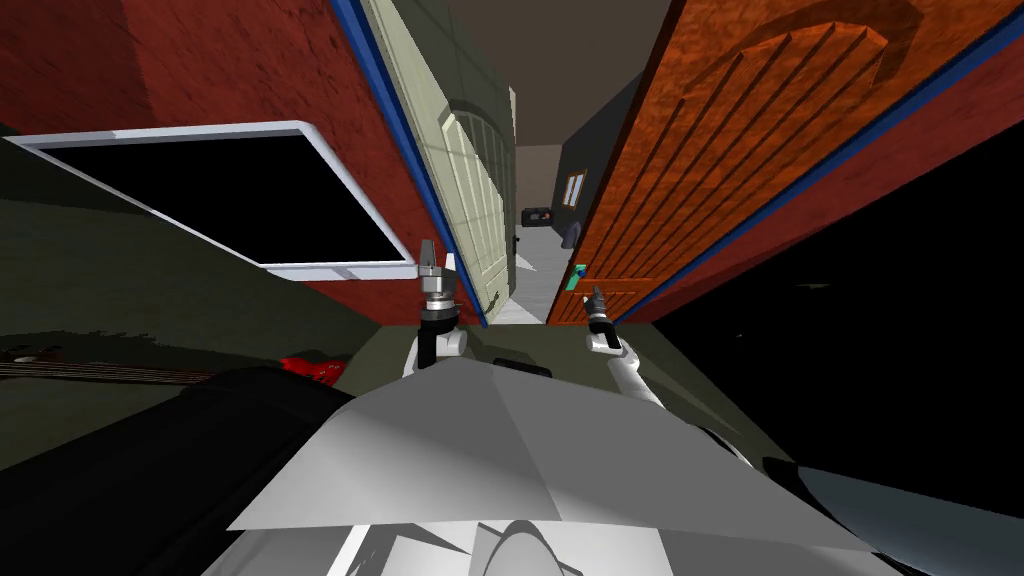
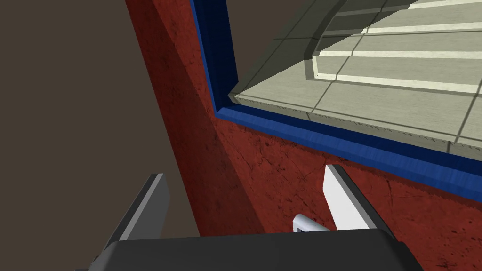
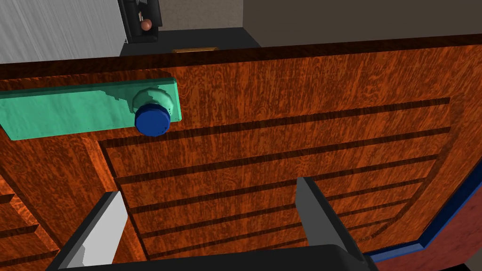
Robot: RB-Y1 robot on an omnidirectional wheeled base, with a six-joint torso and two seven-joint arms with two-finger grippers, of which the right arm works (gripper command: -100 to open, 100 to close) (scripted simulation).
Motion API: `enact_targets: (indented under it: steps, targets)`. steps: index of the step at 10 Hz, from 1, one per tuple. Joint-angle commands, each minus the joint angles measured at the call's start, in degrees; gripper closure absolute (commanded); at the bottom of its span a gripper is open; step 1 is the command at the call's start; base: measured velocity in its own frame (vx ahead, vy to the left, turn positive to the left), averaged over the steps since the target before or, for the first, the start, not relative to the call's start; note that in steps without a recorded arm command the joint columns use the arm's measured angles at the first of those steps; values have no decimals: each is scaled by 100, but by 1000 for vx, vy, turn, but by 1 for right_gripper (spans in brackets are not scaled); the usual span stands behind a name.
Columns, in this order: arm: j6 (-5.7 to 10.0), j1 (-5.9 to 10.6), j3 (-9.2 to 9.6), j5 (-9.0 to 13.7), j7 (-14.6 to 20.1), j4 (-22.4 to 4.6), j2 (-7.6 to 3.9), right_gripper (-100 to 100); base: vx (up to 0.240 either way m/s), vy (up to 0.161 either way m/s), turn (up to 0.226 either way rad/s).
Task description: Push the door open
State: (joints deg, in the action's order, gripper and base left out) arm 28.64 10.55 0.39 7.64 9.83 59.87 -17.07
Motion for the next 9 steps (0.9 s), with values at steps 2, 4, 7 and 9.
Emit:
enact_targets:
  steps: [2,4,7,9]
  targets:
    - [18,200,-10,35,70,-404,-94,-100,-2,-111,193]
    - [46,348,-18,59,114,-707,-152,-100,-6,-117,175]
    - [82,544,-28,91,172,-1125,-228,-100,-2,-115,161]
    - [106,671,-34,111,209,-1391,-278,-100,-6,-99,154]
